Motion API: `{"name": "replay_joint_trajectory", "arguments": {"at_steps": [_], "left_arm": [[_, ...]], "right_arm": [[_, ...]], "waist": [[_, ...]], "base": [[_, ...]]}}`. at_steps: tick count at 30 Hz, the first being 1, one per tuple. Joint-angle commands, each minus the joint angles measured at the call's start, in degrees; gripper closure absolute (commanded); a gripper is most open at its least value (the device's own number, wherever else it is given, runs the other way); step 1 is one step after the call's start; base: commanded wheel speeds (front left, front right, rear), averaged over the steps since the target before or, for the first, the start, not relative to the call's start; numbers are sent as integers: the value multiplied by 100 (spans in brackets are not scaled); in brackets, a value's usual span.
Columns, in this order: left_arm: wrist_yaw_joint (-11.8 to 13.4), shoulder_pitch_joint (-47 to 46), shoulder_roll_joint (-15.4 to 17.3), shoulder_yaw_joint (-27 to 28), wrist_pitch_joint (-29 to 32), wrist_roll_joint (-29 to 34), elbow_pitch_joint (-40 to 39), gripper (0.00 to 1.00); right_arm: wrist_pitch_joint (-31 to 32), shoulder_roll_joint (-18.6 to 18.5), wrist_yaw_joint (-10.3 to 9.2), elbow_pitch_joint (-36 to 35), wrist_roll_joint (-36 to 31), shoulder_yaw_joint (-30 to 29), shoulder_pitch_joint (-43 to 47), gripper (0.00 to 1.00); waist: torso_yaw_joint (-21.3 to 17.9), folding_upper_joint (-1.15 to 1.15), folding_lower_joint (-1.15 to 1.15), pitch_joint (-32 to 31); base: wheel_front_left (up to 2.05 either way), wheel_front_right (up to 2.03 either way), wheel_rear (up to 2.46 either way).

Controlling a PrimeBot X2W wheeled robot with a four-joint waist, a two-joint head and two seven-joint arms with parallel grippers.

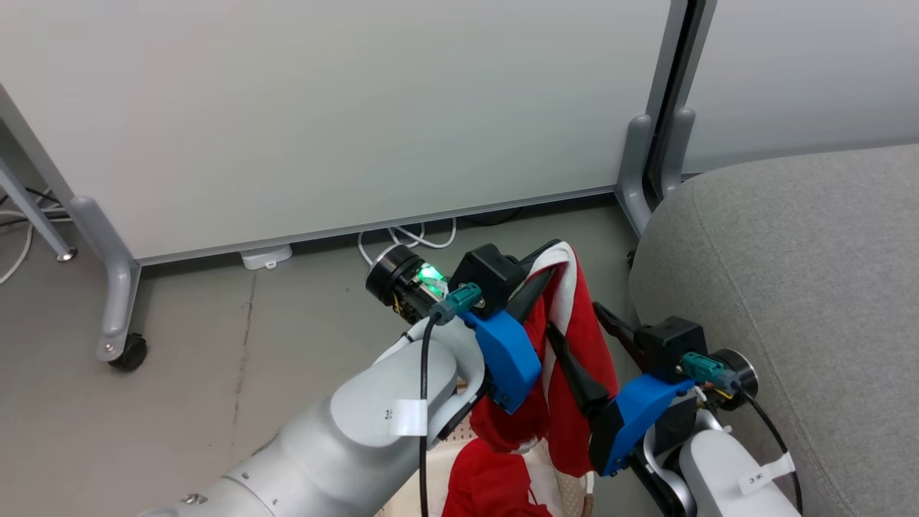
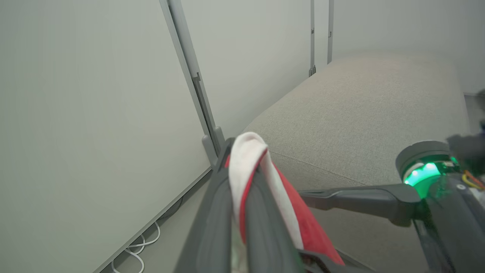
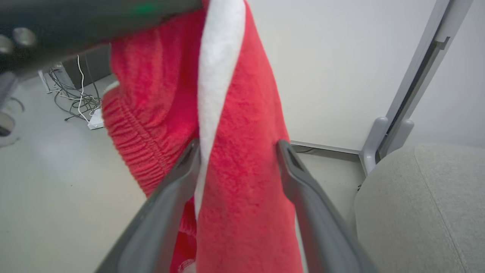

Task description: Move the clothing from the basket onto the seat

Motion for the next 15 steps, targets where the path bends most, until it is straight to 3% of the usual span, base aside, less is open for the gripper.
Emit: {"name": "replay_joint_trajectory", "arguments": {"at_steps": [1, 12, 13, 14, 15], "left_arm": [[18, -107, 0, -23, -32, -38, -16, 100], [37, -108, 0, -218, -46, -140, -135, 100], [35, -102, 0, -231, -47, -152, -148, 100], [37, -96, 0, -244, -48, -158, -165, 100], [38, -87, 0, -256, -49, -175, -178, 100]], "right_arm": [[12, -21, 3, 94, -51, -3, -120, 0], [-16, -21, 3, 997, 154, 335, -554, 0], [-39, -21, 3, 1055, 189, 370, -593, 55], [-62, -21, 3, 1104, 217, 417, -633, 100], [-79, -21, 3, 1148, 240, 451, -660, 100]], "waist": [[13, 0, -1, -1], [63, 0, -1, -33], [65, 0, -1, -40], [68, 0, -1, -49], [68, 0, -1, -58]], "base": [[0, 0, 0], [0, 0, 0], [0, 0, 0], [0, 0, 0], [0, 0, 0]]}}
